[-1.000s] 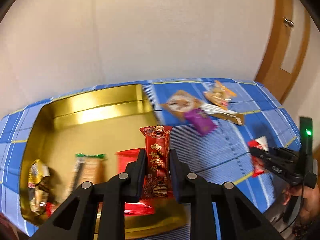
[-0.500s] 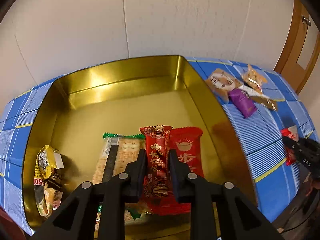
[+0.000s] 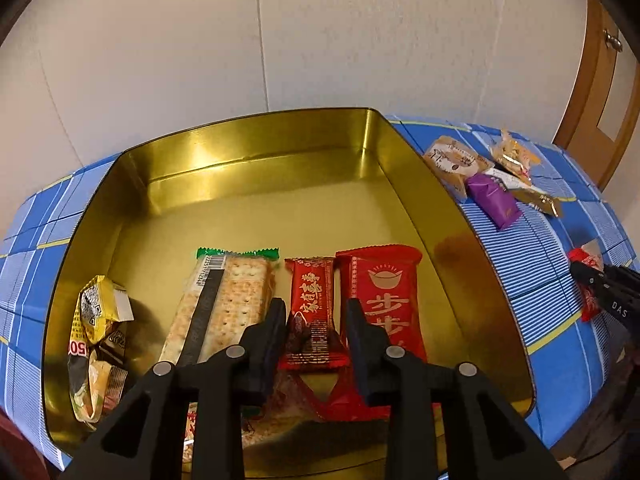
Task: Organize snacks
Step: 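Carry the small red packet into the gold tray and open the left gripper, then carry the chocolate cake roll packet into the tray and open the right gripper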
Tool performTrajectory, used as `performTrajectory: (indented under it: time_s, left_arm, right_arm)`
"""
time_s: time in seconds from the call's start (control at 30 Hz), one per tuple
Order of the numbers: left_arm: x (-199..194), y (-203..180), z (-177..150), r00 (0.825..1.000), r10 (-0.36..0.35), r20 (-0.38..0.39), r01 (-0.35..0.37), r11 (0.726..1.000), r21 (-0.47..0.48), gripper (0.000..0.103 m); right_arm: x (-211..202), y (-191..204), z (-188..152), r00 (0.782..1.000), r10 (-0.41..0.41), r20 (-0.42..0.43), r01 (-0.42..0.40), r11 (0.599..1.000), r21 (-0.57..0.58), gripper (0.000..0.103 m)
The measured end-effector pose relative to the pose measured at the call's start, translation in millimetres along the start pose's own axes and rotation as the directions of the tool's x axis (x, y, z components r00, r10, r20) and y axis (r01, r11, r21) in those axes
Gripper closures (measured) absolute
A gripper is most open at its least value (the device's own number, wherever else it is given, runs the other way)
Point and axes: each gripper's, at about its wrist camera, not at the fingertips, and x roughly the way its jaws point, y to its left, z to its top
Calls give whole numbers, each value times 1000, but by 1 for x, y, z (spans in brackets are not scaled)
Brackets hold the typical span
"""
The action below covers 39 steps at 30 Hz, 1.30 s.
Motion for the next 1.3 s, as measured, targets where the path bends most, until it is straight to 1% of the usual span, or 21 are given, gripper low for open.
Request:
performTrajectory:
  time_s: [0.1, 0.23, 0.27, 0.3, 0.43, 0.53, 0.63, 0.83, 0.97, 1.03, 1.13, 1.3]
  left_arm:
    - [-7, -1, 0, 999, -25, 24, 25, 1000, 0, 72]
    - [-11, 1, 1, 999, -12, 37, 12, 1000, -5, 72]
    - [-11, 2, 1, 999, -10, 36, 10, 1000, -11, 72]
    - [-11, 3, 1, 999, -14, 35, 15, 1000, -21, 72]
    - [-12, 9, 3, 999, -26, 41, 28, 999, -46, 72]
    - [-15, 11, 3, 998, -28, 52, 31, 998, -49, 72]
    - [-18, 11, 4, 998, -27, 61, 29, 999, -44, 72]
    - [-18, 12, 3, 999, -17, 50, 20, 999, -48, 72]
    - [-18, 13, 3, 999, -11, 46, 13, 999, -39, 72]
    - [-19, 12, 3, 999, -5, 48, 7, 1000, -30, 72]
    - [-21, 12, 2, 999, 2, 54, -1, 1000, -22, 72]
    - [-25, 20, 0, 998, 7, 61, -5, 999, -38, 72]
  right_arm:
    - [0, -5, 2, 999, 47, -1, -47, 998, 46, 80]
    - [-5, -8, 3, 997, 80, 19, -81, 993, 86, 84]
    - [-6, -7, 3, 997, 80, 25, -82, 993, 85, 87]
    - [-7, -5, 3, 996, 79, 32, -81, 993, 82, 88]
    - [-7, 1, 4, 997, 65, 30, -66, 996, 58, 88]
    - [-6, -1, 4, 997, 75, 27, -77, 994, 83, 88]
    - [-5, -2, 4, 997, 74, 19, -76, 994, 80, 88]
    - [-9, 1, 2, 998, 62, 27, -64, 995, 77, 88]
    - [-19, 8, 7, 991, 118, 56, -124, 986, 110, 88]
    - [-25, 18, 11, 986, 151, 67, -157, 982, 104, 88]
    - [-34, 42, 18, 975, 208, 81, -215, 973, 83, 88]
    - [-45, 93, 36, 945, 314, 93, -317, 948, 21, 88]
